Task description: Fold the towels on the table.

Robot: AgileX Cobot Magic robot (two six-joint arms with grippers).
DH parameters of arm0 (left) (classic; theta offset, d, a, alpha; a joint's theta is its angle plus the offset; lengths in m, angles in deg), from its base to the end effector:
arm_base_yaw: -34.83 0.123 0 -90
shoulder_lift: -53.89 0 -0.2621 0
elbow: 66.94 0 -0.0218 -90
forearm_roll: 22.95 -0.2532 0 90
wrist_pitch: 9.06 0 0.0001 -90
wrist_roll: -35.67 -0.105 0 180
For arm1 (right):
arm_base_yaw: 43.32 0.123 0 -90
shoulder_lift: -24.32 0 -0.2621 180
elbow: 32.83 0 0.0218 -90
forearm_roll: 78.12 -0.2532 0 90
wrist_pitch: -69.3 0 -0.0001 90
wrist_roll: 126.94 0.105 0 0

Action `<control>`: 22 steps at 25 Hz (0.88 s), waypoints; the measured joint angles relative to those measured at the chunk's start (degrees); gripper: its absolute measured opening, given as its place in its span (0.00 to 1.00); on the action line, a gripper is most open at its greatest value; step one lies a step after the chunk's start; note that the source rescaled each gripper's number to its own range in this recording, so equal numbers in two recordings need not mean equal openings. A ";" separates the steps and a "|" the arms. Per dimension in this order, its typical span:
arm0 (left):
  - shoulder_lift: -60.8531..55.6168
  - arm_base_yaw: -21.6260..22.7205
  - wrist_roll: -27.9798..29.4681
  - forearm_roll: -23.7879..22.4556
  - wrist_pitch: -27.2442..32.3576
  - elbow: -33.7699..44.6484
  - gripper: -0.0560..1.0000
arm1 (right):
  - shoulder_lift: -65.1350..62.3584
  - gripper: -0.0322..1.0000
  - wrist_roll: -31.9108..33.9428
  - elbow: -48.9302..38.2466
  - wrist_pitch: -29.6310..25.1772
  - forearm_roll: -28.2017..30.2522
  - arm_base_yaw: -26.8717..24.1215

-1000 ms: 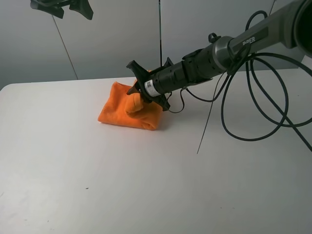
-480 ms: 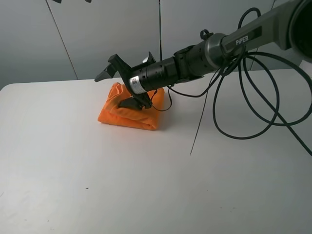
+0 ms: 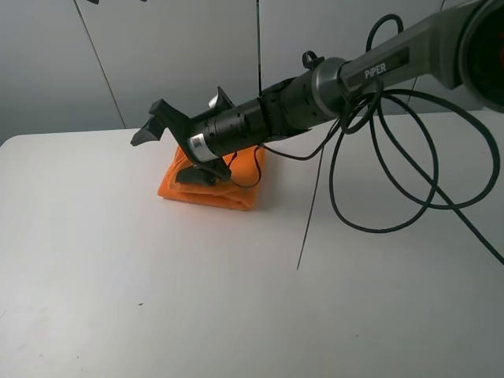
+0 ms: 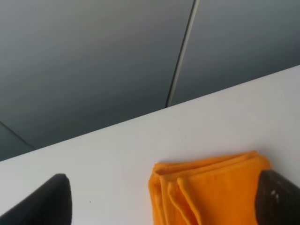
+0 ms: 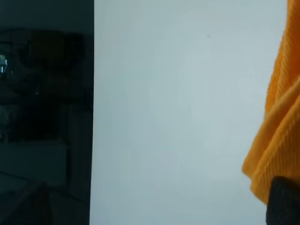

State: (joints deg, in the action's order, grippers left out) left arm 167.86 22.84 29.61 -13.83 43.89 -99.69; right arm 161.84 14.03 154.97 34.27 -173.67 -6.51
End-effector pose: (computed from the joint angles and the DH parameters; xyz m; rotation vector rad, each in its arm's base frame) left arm 0.4164 -0.1020 0.3505 0.3183 2.3194 -0.2474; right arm 0.3418 0.3308 0.1046 0.0599 2.5444 1.4788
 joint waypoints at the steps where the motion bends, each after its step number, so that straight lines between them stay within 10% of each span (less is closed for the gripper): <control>1: -0.55 0.00 -0.11 0.00 0.26 0.00 1.00 | -1.25 0.98 -0.11 0.00 0.33 2.21 -0.26; 11: -9.40 4.77 -2.13 4.45 11.93 3.18 1.00 | -23.44 0.98 25.50 -8.93 2.69 52.39 -10.42; 22: -43.10 11.19 -4.17 5.84 2.36 43.34 1.00 | -75.55 0.98 49.47 -36.50 -6.13 95.55 -16.15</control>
State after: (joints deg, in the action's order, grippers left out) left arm 124.76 34.03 25.44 -7.98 46.24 -56.34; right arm 86.30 63.51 118.47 28.15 -78.12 -22.66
